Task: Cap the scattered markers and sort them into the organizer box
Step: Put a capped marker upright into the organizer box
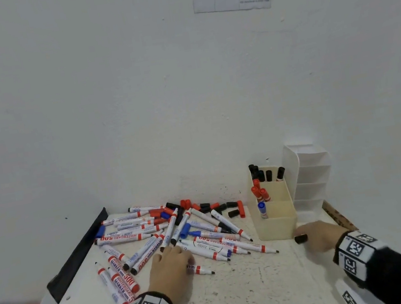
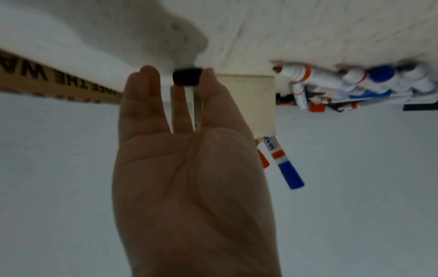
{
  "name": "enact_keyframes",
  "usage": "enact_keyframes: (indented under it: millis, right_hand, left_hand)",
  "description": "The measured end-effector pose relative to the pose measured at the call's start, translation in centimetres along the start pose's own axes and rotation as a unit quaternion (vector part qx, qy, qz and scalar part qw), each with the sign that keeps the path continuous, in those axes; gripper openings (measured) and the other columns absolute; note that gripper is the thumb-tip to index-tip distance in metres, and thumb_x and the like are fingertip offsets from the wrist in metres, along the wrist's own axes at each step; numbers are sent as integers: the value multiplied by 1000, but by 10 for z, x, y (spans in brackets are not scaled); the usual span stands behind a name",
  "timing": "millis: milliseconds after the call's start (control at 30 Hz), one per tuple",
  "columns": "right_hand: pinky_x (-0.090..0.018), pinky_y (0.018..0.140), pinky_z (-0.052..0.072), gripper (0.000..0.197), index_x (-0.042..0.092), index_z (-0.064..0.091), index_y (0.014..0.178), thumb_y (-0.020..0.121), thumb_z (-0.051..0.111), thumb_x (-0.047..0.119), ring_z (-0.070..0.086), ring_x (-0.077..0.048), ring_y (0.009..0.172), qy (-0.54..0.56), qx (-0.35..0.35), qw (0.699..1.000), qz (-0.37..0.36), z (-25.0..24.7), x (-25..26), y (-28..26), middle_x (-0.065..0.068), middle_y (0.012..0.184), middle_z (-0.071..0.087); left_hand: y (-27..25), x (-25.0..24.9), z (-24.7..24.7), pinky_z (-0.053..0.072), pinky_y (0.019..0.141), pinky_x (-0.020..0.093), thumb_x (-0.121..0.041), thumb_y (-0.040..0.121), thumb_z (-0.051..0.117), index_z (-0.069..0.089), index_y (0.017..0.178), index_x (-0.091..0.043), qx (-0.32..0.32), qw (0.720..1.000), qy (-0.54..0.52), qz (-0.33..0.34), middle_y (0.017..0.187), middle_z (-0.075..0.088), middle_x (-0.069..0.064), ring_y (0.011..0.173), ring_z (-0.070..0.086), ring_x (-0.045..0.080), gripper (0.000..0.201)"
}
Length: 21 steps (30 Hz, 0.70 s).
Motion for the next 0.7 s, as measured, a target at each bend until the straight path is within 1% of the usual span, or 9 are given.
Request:
enact_keyframes:
  millis: [33, 133, 200, 267, 333, 400, 500, 567, 700]
  right_hand:
    - [-23, 92, 42, 34, 35, 55, 110, 85, 46, 13, 55, -18, 107, 13, -19, 1000, -9, 8, -2, 4, 2, 123, 57]
    - [-24, 90, 42, 25, 26, 50, 109, 90, 41, 13, 54, -20, 99, 12, -82, 996, -30, 19, 1, 10, -3, 111, 51]
    - [-22, 82, 40, 13, 25, 45, 99, 93, 39, 15, 54, -21, 96, 21, -105, 994, -35, 20, 8, 8, -4, 101, 49]
    - [-20, 74, 37, 6, 22, 40, 91, 94, 39, 17, 51, -19, 85, 38, -125, 991, -30, 21, 12, 6, -3, 94, 50]
    - [-17, 68, 34, 16, 22, 37, 80, 94, 37, 14, 45, -14, 76, 63, -130, 989, -26, 24, 17, 3, 2, 84, 47]
    - [-16, 65, 32, 27, 26, 33, 70, 93, 37, 12, 45, -13, 75, 78, -125, 988, -45, 28, 26, 0, 5, 78, 45]
    - [-15, 62, 35, 19, 25, 43, 79, 90, 45, 10, 48, -11, 76, 76, -108, 987, -95, 30, 49, -7, 3, 86, 50]
    - [-15, 60, 38, 15, 26, 49, 84, 89, 48, 12, 49, -10, 76, 92, -98, 981, -138, 30, 69, -10, 4, 90, 52]
    - [-17, 73, 45, 13, 22, 59, 99, 90, 51, 18, 52, -12, 82, 127, -131, 963, -196, 25, 103, -14, 0, 98, 58]
  left_hand:
    - [0, 1, -1, 22, 111, 31, -27, 93, 48, 55, 114, -34, -2, 1000, -1, 0, 125, 51, -15, 126, 37, 8, 23]
    - [-3, 7, -2, 25, 110, 31, -29, 94, 48, 57, 109, -38, -10, 1000, -27, 8, 120, 53, -19, 122, 38, 5, 20]
    - [-5, 11, -3, 31, 104, 28, -31, 94, 48, 57, 102, -39, -22, 998, -60, 3, 109, 54, -21, 112, 43, 4, 15]
    - [-3, 14, -7, 38, 97, 25, -34, 93, 49, 57, 101, -39, -36, 994, -101, -10, 99, 53, -21, 99, 46, 2, 12]
    - [4, 16, -9, 46, 93, 26, -35, 92, 52, 57, 106, -37, -30, 986, -163, -14, 97, 55, -21, 92, 51, -1, 15]
    - [8, 17, -11, 51, 87, 26, -30, 91, 56, 55, 113, -34, -24, 972, -231, -29, 96, 57, -19, 86, 55, 0, 22]
    - [11, 20, -11, 51, 85, 26, -26, 90, 58, 57, 121, -22, -34, 954, -291, -70, 96, 60, -13, 87, 58, 5, 31]
    - [10, 20, -12, 52, 83, 27, -25, 90, 58, 57, 121, -18, -36, 949, -304, -80, 96, 62, -9, 88, 59, 8, 31]
    - [10, 19, -13, 50, 77, 21, -26, 92, 56, 55, 117, -24, -38, 951, -299, -73, 95, 61, -9, 84, 59, 7, 25]
Point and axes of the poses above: each hand's wrist, its own y-axis towards the middle knuckle, its own z-axis out of the palm, x = y × z, the point moved 3 cm from there along y, towards the middle knuckle
